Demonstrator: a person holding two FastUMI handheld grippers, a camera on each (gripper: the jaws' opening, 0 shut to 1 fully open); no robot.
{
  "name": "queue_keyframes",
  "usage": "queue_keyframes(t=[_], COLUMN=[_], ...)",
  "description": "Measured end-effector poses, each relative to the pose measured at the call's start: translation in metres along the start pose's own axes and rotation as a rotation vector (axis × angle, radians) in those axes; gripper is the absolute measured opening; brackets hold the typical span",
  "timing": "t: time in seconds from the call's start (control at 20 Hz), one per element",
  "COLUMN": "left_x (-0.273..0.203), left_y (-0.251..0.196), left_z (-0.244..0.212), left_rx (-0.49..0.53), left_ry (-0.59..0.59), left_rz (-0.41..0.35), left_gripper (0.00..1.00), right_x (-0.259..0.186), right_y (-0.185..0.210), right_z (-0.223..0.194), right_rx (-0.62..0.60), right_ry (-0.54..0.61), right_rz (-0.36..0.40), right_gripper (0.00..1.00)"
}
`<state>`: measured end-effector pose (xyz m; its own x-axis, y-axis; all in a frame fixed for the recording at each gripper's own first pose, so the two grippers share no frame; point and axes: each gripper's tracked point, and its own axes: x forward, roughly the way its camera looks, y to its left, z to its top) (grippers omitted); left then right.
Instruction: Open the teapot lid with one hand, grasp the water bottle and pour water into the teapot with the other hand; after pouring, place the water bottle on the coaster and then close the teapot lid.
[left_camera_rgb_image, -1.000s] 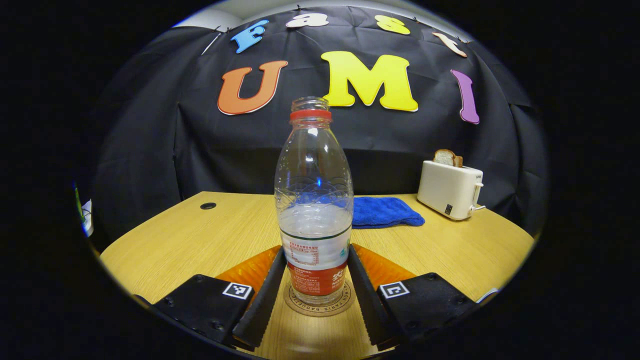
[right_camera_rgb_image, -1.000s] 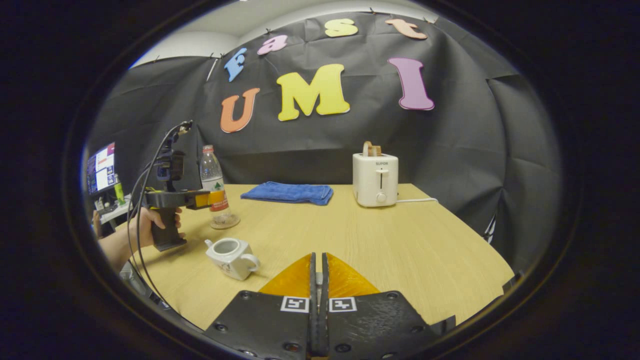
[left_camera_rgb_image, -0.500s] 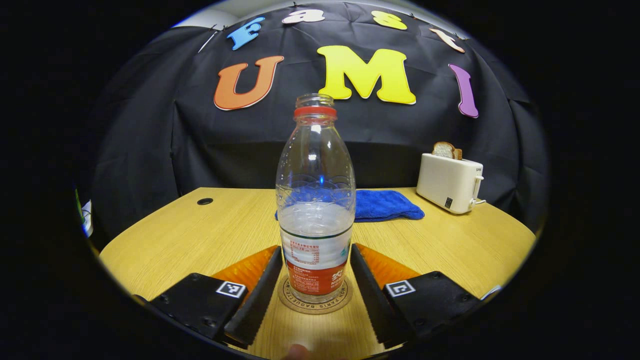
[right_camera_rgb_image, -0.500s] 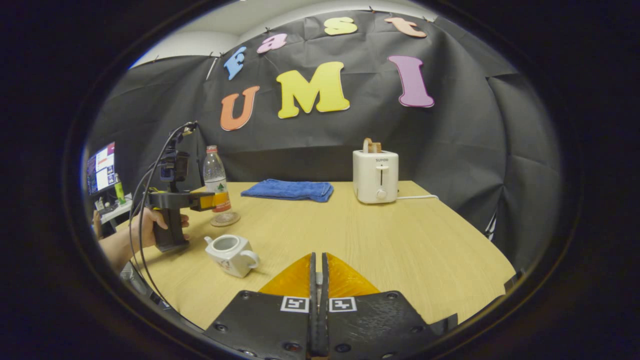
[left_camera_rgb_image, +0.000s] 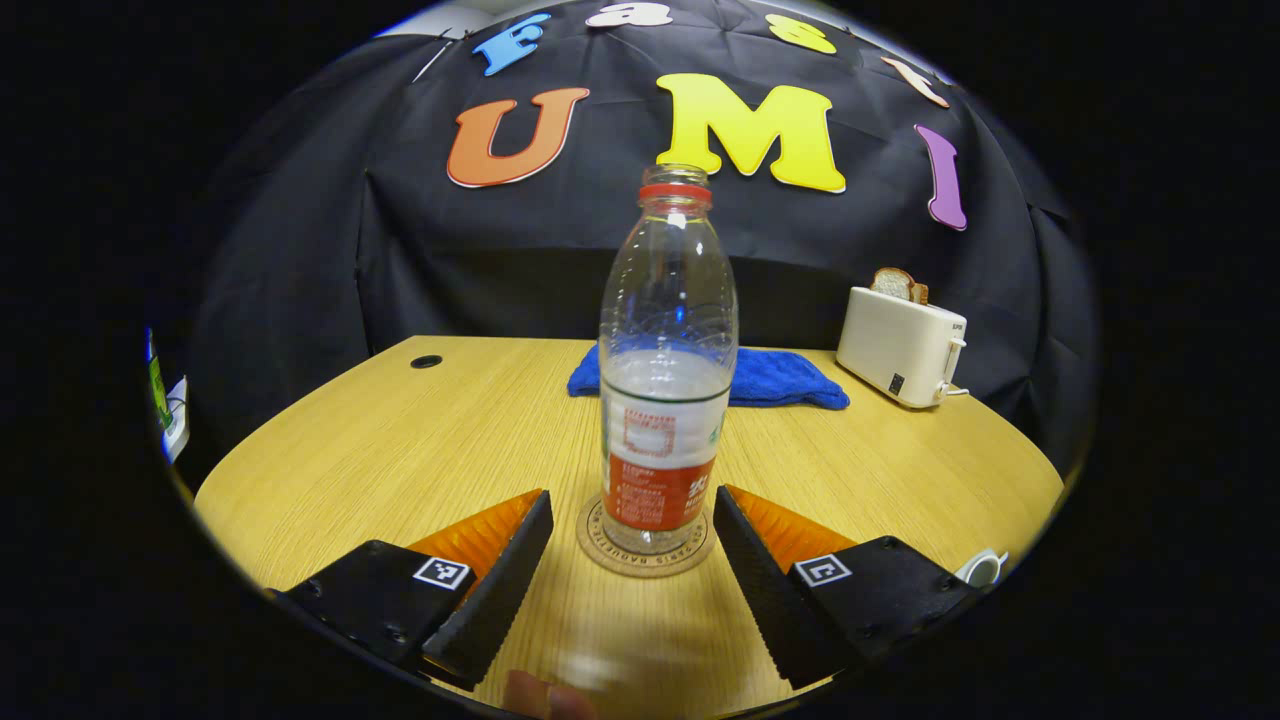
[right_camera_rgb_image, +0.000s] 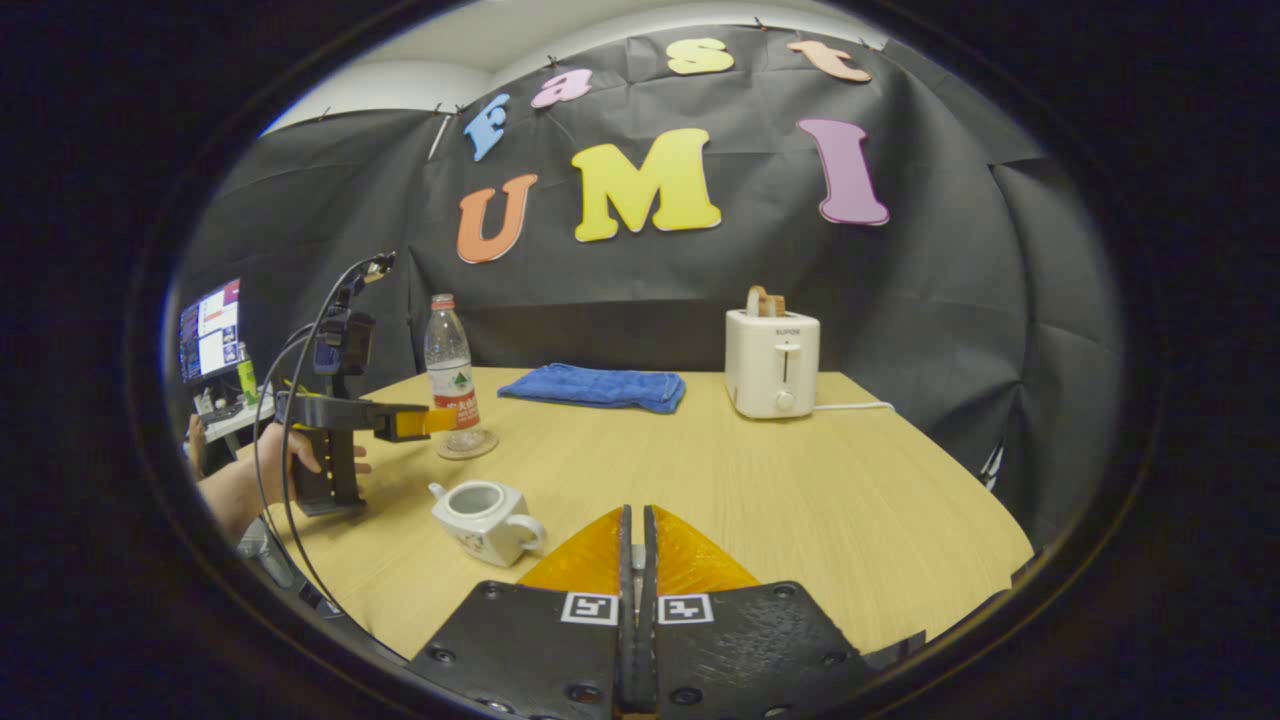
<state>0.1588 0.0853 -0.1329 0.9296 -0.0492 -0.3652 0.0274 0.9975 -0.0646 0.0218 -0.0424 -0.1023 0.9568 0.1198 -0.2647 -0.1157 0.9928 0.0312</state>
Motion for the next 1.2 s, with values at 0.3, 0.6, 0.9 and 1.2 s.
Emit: queue_keyframes(t=[0.3,0.6,0.9,1.2], left_x=[-0.077,-0.139,-0.176,-0.186], left_y=[0.03,0.067,0.087,0.087], left_z=[-0.01,-0.005,0.011,0.02], left_rx=[-0.029,-0.072,-0.064,-0.01], left_ry=[-0.047,-0.171,-0.272,-0.318], left_rz=[0.046,0.143,0.206,0.224], left_gripper=[1.0,1.0,0.98,0.99], right_x=[0.025,0.055,0.069,0.075], right_y=[0.051,0.099,0.124,0.121], right_z=[0.032,0.039,0.027,0.015], right_rx=[-0.035,-0.063,-0.113,-0.112], right_ry=[-0.065,-0.083,-0.076,-0.069], right_rz=[0.091,0.178,0.209,0.195], right_gripper=[0.0,0.0,0.0,0.0])
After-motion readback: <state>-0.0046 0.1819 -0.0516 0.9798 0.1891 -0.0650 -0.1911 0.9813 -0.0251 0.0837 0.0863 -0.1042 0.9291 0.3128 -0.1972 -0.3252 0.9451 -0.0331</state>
